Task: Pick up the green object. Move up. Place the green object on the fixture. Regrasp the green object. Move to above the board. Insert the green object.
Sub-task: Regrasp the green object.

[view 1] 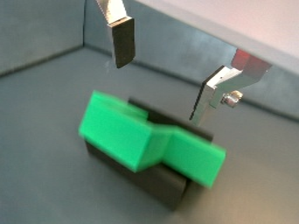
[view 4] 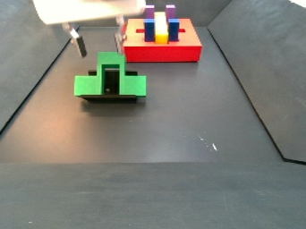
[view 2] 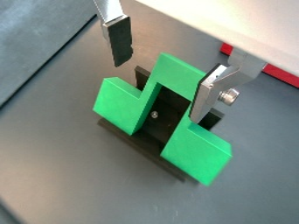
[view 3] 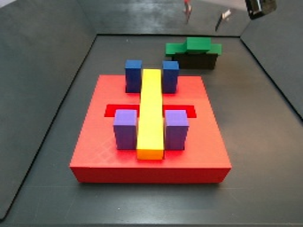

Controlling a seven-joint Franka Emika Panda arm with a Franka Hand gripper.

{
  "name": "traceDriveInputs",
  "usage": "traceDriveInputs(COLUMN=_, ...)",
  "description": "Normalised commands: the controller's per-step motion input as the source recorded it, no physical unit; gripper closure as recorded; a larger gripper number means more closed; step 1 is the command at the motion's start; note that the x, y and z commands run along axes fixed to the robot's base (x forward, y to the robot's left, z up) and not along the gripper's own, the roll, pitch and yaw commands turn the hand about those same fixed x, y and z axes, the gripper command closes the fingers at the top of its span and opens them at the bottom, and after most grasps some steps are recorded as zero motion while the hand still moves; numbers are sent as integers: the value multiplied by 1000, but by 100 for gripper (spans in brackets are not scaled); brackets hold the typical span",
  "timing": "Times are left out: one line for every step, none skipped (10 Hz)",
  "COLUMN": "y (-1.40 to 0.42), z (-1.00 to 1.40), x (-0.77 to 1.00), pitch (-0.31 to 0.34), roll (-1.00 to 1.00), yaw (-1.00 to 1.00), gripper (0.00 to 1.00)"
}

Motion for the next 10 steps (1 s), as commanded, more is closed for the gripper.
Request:
traceDriveInputs(y=-206, z=0, x=34, pitch=0, roll=457, yaw=134, gripper=0)
traceDriveInputs(y=-351, z=-3, x=249, pitch=0, roll=471, yaw=417, gripper=0)
traceDriveInputs(y=-286, z=-77, x=300, pitch=0, roll=577, yaw=483, gripper=0)
traceDriveInputs(y=-303, z=-103, x=283, pitch=-9, roll=529, yaw=489, gripper=0)
traceDriveInputs(y=-351, z=-97, x=286, pitch=-37, roll=394, yaw=503, gripper=0)
traceDriveInputs(y=-257, z=-146, x=314, pitch=-129, roll=157, yaw=483, gripper=0)
traceDriveInputs(y=-254, z=-266, x=363, pitch=-357, roll=97, yaw=320, gripper=0)
traceDriveInputs(y=-186, z=-169, x=0, pitch=-634, roll=160, yaw=49, gripper=0)
traceDriveInputs(y=-69, z=23, x=0, pitch=-757, roll=123, yaw=0, gripper=0)
traceDriveInputs(y=-54, z=217, x=17, pitch=-606, roll=354, yaw=0, gripper=0)
